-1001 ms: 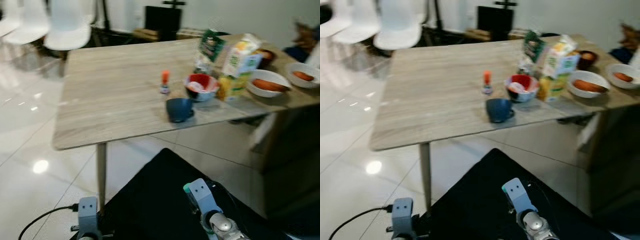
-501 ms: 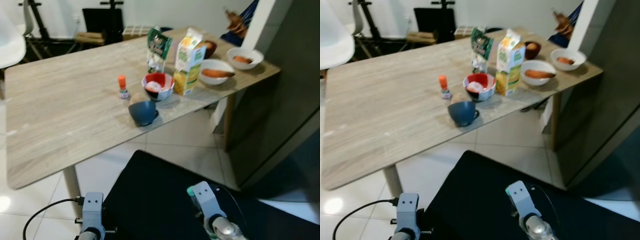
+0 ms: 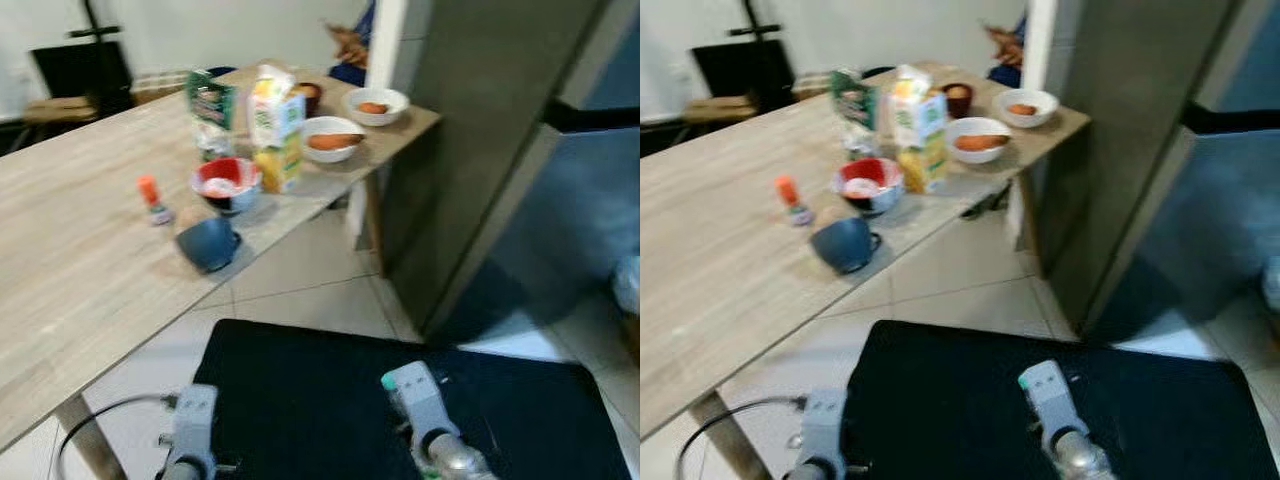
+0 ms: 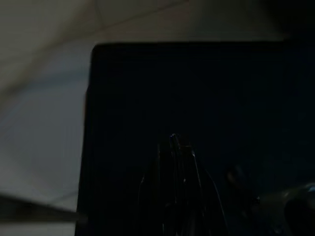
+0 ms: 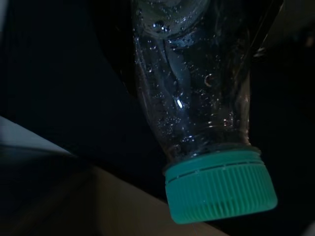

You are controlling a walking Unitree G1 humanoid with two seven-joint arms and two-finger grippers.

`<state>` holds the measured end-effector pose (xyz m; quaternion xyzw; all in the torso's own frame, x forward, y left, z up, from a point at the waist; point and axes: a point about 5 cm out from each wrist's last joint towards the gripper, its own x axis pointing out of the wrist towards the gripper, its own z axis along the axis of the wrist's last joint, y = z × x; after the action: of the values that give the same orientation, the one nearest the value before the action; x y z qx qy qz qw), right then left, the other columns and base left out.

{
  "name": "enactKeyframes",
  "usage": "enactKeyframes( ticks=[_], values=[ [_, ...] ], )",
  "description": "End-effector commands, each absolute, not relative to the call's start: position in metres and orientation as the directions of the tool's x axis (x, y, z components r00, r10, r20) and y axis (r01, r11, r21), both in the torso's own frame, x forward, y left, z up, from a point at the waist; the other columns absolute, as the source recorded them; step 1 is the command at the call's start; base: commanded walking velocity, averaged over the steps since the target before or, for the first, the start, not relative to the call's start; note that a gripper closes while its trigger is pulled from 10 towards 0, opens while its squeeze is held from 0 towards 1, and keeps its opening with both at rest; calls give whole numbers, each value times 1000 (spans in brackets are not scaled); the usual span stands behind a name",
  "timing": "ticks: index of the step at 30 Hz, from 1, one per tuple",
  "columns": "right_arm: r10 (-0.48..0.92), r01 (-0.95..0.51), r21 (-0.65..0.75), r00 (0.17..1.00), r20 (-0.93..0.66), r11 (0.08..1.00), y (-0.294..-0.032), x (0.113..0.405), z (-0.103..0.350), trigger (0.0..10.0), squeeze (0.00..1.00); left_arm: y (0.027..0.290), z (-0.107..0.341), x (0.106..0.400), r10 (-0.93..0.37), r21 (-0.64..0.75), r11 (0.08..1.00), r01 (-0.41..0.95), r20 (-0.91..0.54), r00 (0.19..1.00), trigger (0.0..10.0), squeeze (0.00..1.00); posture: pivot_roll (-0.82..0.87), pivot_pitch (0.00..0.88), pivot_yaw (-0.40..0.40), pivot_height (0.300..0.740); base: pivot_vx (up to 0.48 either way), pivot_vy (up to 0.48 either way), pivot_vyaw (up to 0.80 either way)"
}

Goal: Restocking fridge

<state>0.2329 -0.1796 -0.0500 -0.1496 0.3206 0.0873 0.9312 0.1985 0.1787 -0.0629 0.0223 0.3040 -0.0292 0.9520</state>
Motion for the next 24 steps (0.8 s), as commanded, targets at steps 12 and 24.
enactKeyframes(
  ticks=[12, 24],
  values=[
    [34, -206, -197, 770, -637, 958, -181, 227, -54, 10000, 0, 181, -67, 196, -30, 38, 997, 68, -616, 787, 10000, 0, -79, 62, 54, 740, 0, 0, -800],
    [13, -184, -201, 768, -641, 962, -185, 224, -56, 10000, 0, 181, -67, 196, -38, 45, 995, 84, -622, 782, 10000, 0, -82, 63, 53, 740, 0, 0, -800]
  ],
)
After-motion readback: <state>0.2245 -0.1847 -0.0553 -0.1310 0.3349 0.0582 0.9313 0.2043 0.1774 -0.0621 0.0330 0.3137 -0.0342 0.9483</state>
